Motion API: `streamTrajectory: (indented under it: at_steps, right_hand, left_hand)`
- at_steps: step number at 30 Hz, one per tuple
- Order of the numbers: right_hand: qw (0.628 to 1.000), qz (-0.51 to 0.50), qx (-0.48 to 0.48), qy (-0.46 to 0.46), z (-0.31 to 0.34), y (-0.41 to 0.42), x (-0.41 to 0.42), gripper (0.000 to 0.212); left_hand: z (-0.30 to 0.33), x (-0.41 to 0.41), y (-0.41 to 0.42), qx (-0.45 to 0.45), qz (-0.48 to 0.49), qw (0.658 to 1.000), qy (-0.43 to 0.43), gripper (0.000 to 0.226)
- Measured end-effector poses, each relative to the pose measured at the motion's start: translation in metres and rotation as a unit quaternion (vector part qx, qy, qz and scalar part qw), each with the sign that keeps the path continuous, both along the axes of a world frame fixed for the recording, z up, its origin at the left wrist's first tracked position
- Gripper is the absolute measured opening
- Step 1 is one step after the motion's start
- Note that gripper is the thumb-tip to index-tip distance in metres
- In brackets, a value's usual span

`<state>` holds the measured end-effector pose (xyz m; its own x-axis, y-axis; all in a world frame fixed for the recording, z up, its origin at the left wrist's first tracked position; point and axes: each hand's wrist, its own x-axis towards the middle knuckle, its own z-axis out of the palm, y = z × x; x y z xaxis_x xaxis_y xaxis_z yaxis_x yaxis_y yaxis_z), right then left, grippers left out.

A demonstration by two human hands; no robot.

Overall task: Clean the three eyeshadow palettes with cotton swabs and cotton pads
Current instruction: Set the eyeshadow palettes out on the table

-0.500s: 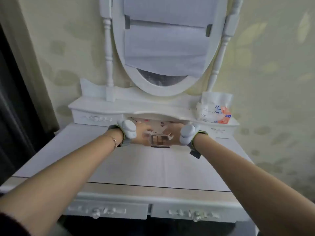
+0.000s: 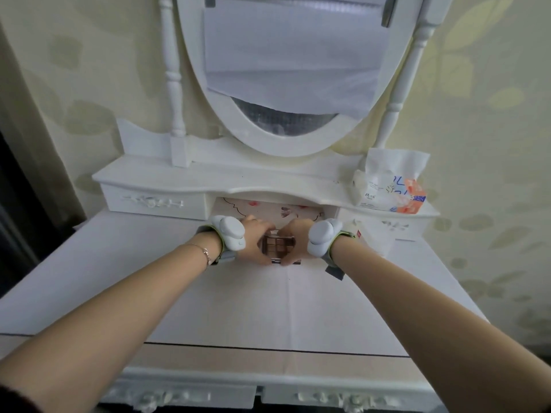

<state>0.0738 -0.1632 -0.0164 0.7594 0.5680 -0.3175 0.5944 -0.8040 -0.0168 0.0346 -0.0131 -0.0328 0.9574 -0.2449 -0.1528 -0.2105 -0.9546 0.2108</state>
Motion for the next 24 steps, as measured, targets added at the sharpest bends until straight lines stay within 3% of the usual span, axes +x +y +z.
streamTrajectory:
  at_steps: [7,15,24]
  right_hand:
    - [0.999,0.005,-0.03,-0.037,0.013,-0.007,-0.028,0.048]
    - [1.0,-0.001,-0.014,-0.026,0.013,-0.016,-0.077,0.063]
    - [1.0,0.009,0.006,0.002,0.006,-0.017,-0.102,0.056]
  left_hand:
    - [0.009,-0.033,-0.006,-0.041,0.016,0.999,0.002,0.096]
    - [0.004,-0.079,-0.006,-0.088,0.018,0.996,0.027,0.097]
    - [-0.013,-0.104,-0.006,-0.142,0.028,0.989,0.025,0.093]
